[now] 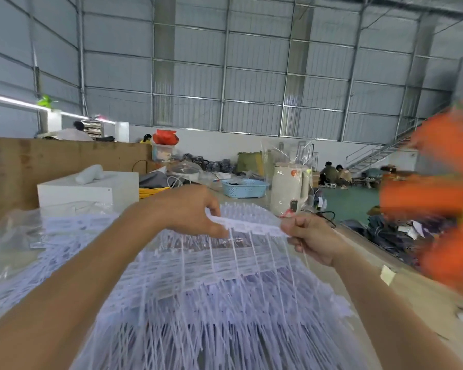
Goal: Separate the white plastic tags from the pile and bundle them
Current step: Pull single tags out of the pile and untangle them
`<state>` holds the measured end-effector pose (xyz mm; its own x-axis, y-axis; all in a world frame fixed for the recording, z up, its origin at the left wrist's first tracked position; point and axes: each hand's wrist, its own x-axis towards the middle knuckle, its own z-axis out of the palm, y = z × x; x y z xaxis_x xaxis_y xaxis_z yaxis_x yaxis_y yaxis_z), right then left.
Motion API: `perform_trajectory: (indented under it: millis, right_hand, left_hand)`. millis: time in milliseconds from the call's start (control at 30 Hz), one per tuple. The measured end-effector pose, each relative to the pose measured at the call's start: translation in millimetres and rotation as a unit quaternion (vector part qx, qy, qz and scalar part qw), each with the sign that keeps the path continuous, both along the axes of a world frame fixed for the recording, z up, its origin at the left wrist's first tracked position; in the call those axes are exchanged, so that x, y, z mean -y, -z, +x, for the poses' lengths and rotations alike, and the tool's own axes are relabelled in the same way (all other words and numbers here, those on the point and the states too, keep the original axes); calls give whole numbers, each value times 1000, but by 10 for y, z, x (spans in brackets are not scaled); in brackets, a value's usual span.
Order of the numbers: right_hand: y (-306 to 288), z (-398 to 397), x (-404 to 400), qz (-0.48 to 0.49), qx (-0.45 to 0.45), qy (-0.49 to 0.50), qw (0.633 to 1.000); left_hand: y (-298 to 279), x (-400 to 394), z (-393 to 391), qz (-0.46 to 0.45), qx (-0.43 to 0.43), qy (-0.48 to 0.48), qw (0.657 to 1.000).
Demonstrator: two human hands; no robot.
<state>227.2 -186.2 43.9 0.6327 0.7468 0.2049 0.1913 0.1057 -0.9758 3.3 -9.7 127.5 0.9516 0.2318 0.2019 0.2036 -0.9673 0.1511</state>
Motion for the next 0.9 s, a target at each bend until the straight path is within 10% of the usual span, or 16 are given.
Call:
perform_trajectory:
  millis: [500,900]
  right_hand:
    - [275,-103,-351,-129,1,71,989]
    - [348,-88,-267,-176,29,83,980]
  left_hand:
    - [551,-784,-10,-226,-176,-71,956]
    - [621,-885,-91,-190,-187,-102,958]
